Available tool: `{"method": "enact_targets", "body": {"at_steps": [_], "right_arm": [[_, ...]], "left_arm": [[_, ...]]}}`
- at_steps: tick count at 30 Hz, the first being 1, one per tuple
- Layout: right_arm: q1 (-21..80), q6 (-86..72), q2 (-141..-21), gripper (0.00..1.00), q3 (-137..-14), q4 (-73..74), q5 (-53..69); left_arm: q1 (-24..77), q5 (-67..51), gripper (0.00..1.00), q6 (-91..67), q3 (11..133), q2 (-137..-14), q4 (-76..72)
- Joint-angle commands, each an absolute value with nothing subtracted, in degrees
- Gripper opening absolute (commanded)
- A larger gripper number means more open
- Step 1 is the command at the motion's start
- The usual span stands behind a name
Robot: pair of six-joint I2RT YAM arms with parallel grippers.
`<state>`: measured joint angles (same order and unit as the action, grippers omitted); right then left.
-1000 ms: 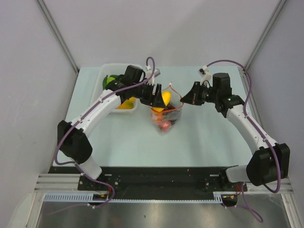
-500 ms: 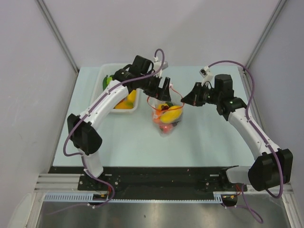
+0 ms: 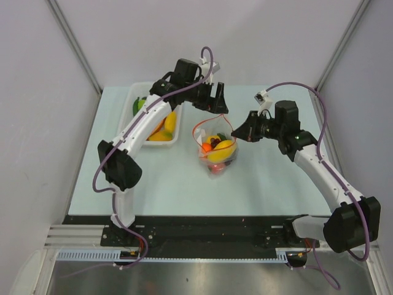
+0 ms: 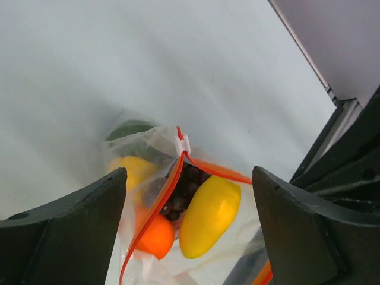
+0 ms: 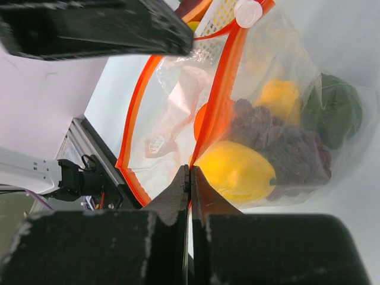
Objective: Place the food in the zip-top bag and seal the zipper
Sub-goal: Zip the zipper food storage bag at the center of the board.
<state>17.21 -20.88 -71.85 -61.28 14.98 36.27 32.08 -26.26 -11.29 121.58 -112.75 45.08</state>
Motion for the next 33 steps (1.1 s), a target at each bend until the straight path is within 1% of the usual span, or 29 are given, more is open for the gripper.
{"method": "enact_targets", "body": {"at_steps": [1, 4, 9, 10, 12, 13, 14, 15, 16, 17, 18, 19, 20, 21, 22, 24, 26, 29, 30, 32, 33], "right_arm": [[18.45, -20.39, -69.61, 0.00, -61.00, 10.29, 34.90], [19.59, -20.57, -69.78, 0.00, -61.00, 9.06, 33.67], [21.00, -20.48, -70.58, 0.00, -60.82, 7.21, 31.29], [21.09, -20.48, -70.75, 0.00, -60.82, 6.86, 30.77], [21.36, -20.65, -71.19, 0.00, -60.82, 5.37, 30.59], [21.44, -20.74, -71.19, 0.00, -60.91, 5.01, 30.59], [21.45, -20.66, -71.10, 0.00, -60.91, 4.84, 30.59], [21.45, -20.39, -71.02, 0.04, -60.91, 4.66, 30.85], [21.27, -19.17, -70.49, 0.11, -60.91, 5.01, 32.15], [21.10, -18.46, -70.05, 0.18, -60.82, 5.71, 32.95], [20.48, -17.94, -69.61, 0.37, -60.82, 6.32, 33.65], [19.78, -17.41, -68.30, 0.49, -60.82, 6.85, 35.14], [18.99, -16.53, -67.68, 0.61, -60.91, 8.25, 36.20], [16.46, -16.18, -67.07, 0.77, -60.91, 8.78, 37.52], [14.96, -15.65, -66.45, 0.82, -60.82, 9.40, 40.31], [10.14, -13.98, -64.61, 0.87, -60.91, 10.89, 42.44], [7.48, -10.13, -63.38, 0.87, -60.91, 13.52, 46.83], [5.45, -0.73, -61.97, 0.84, -60.82, 17.91, 46.84], [5.54, 3.82, -61.35, 0.82, -60.82, 18.89, 47.37], [5.62, 7.10, -60.91, 0.79, -60.91, 20.38, 48.95], [5.62, 10.16, -60.65, 0.74, -60.82, 20.65, 49.91]], "left_arm": [[33.22, -29.89, 0.88, -15.56, 121.03, -114.61, 44.11], [33.57, -30.06, 0.85, -15.56, 119.01, -115.05, 44.47], [34.71, -29.62, 0.74, -13.01, 118.65, -115.14, 46.49], [34.72, -30.66, 0.69, -11.96, 118.65, -115.31, 47.02], [34.72, -32.60, 0.63, -10.47, 119.35, -115.84, 48.33], [34.72, -33.22, 0.53, -8.98, 120.23, -116.01, 48.60], [34.72, -33.92, 0.45, -8.09, 120.67, -116.19, 49.13], [34.72, -33.84, 0.38, -7.30, 121.20, -116.54, 50.00], [34.72, -33.49, 0.21, -5.82, 121.72, -116.63, 50.44], [34.72, -33.66, 0.13, -4.84, 122.86, -116.89, 51.06], [34.63, -34.18, 0.06, -3.62, 123.57, -117.24, 52.46], [34.63, -34.71, 0.00, -1.25, 124.36, -117.42, 53.08], [34.54, -35.50, 0.00, -0.27, 125.24, -117.42, 53.43], [34.37, -38.99, 0.00, 1.48, 125.42, -117.42, 53.87], [34.28, -41.02, 0.00, 4.80, 125.68, -116.90, 54.14], [34.45, -45.68, 0.00, 10.42, 125.60, -116.11, 54.58], [34.54, -49.12, 0.00, 14.83, 126.47, -115.49, 55.37], [35.59, -52.64, 0.00, 23.27, 131.02, -117.32, 60.02], [36.20, -52.73, 0.00, 26.68, 132.78, -118.20, 63.34], [36.74, -55.36, 0.00, 30.22, 137.80, -120.83, 67.30], [37.43, -55.81, 0.00, 32.24, 138.60, -121.20, 69.85]]}}
